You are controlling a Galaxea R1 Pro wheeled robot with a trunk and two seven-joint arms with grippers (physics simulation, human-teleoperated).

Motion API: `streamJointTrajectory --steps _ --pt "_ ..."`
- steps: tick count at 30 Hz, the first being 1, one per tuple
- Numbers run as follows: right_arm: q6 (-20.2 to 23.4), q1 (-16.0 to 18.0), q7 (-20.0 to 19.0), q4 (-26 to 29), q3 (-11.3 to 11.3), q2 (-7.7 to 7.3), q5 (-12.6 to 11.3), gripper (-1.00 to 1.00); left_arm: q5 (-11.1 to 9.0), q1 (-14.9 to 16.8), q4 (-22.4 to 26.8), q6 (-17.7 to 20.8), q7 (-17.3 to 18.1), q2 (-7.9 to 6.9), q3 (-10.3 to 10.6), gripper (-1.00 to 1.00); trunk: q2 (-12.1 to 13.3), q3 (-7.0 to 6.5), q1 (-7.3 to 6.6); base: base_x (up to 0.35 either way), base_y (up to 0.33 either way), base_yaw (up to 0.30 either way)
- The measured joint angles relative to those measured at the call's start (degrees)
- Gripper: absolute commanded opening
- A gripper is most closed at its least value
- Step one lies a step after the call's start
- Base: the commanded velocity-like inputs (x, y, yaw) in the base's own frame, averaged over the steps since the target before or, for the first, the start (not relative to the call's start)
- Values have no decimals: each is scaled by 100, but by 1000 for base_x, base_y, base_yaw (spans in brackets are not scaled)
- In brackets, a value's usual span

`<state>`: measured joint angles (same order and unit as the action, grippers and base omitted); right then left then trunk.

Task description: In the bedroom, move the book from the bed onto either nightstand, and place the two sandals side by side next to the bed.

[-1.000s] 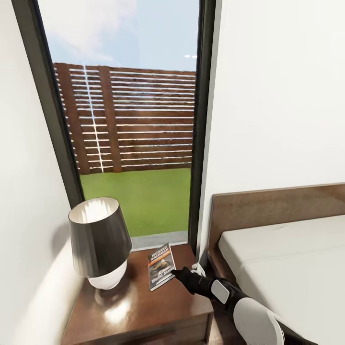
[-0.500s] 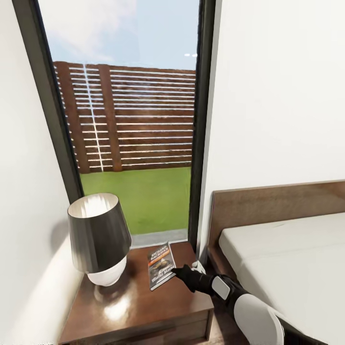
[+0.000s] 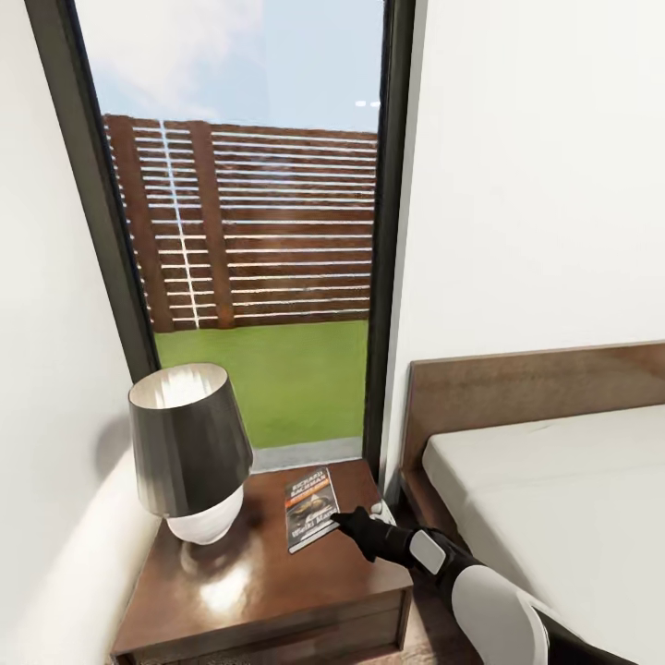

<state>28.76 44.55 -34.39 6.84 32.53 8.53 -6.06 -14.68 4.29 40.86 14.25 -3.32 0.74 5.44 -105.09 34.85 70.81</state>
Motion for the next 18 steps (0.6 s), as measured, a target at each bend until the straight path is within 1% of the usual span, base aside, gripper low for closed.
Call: streamJointTrajectory --steps 18 --pt "11 1 9 3 -1 -2 -29 -100 -19 0 11 0 0 0 0 100 -722 323 395 0 0 0"
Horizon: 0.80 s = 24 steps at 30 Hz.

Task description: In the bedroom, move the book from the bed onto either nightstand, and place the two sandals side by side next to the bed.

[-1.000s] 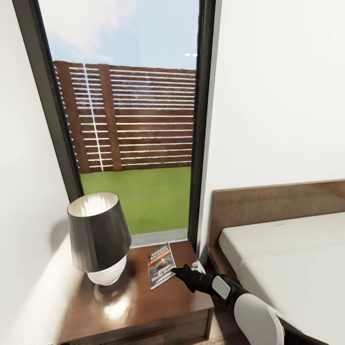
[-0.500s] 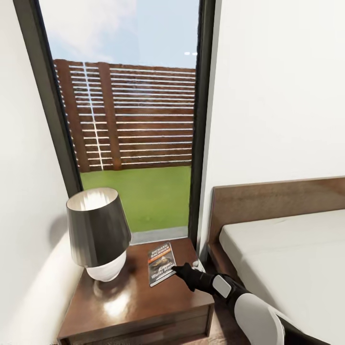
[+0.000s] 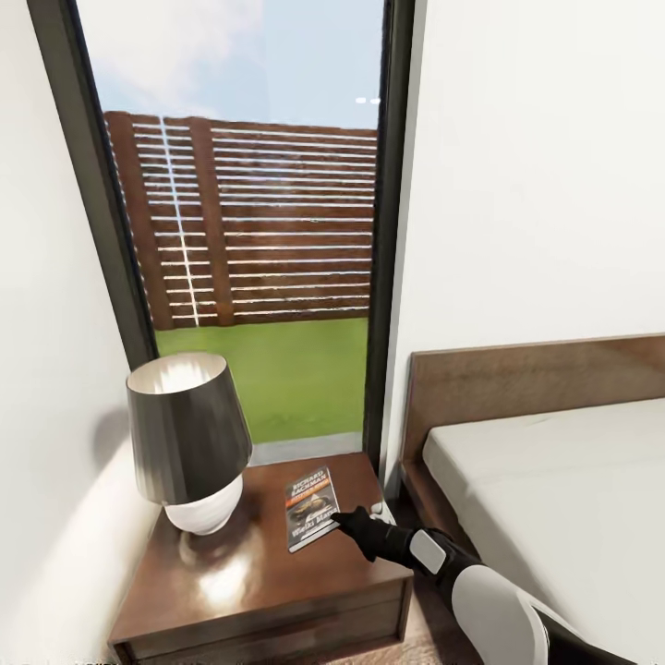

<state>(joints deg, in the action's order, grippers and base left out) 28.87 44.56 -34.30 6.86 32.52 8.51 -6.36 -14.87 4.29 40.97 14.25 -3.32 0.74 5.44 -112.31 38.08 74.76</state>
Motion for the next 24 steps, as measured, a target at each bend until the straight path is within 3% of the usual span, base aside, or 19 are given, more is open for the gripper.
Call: streamJointTrajectory --steps 18,24 --pt "4 9 5 5 -4 0 4 -100 3 0 16 2 2 0 0 100 -722 323 396 0 0 0" --pt "8 15 22 6 -1 0 -4 -100 0 0 33 6 5 0 1 100 -723 324 396 0 0 0"
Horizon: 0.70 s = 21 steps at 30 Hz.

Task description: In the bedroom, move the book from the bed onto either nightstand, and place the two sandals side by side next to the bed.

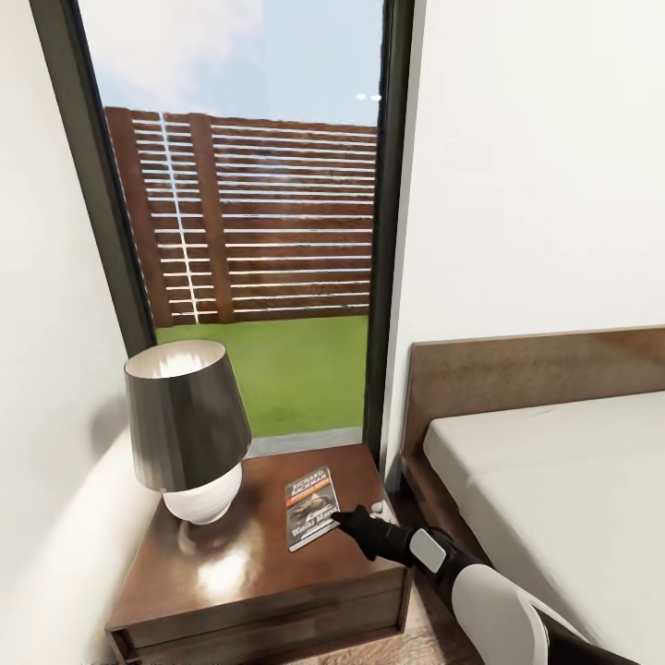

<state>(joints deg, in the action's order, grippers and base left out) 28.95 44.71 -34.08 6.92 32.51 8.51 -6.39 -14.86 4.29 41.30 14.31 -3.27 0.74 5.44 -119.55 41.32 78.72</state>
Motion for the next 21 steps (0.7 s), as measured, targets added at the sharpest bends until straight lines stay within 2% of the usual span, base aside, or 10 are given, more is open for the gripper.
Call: streamJointTrajectory --steps 13,21 --pt "1 54 257 9 4 0 -10 -100 -9 0 16 2 -13 0 9 100 0 0 0 0 0 0" --pt "-4 74 286 10 -1 0 -1 -100 -13 0 23 10 -14 7 16 100 -319 143 175 0 0 0"
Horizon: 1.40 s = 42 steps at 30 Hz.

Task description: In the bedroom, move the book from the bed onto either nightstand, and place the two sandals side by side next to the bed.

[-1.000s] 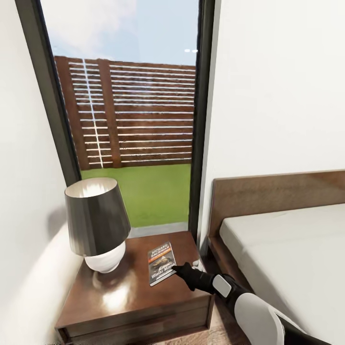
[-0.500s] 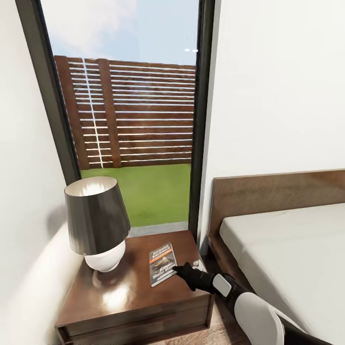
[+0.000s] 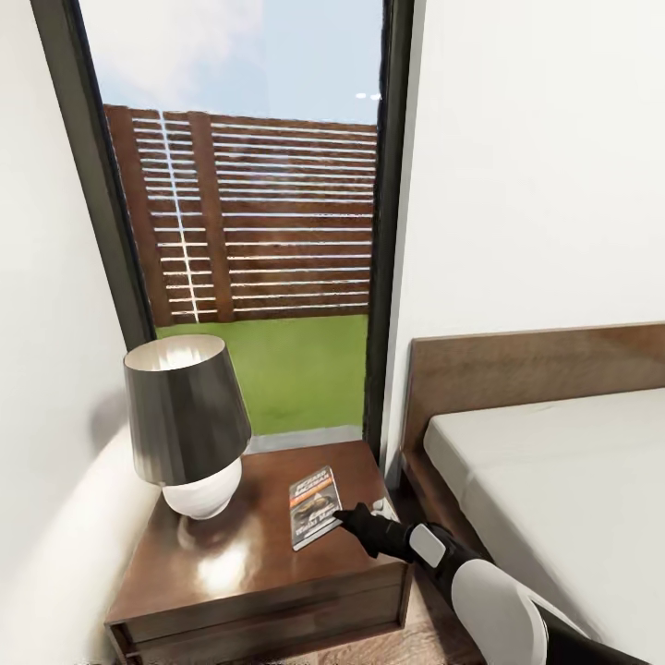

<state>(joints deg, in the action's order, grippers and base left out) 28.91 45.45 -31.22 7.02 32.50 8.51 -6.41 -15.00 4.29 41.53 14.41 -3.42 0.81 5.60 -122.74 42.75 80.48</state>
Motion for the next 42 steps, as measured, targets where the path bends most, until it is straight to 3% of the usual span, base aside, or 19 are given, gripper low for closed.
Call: streamJointTrajectory --steps 29,42 --pt "-9 201 397 2 -3 7 4 -100 26 0 -6 1 0 -7 9 100 -1163 521 637 0 0 0" --pt "-4 288 559 5 5 9 -17 -100 22 0 -6 1 0 -7 13 100 -1165 521 638 0 0 0"
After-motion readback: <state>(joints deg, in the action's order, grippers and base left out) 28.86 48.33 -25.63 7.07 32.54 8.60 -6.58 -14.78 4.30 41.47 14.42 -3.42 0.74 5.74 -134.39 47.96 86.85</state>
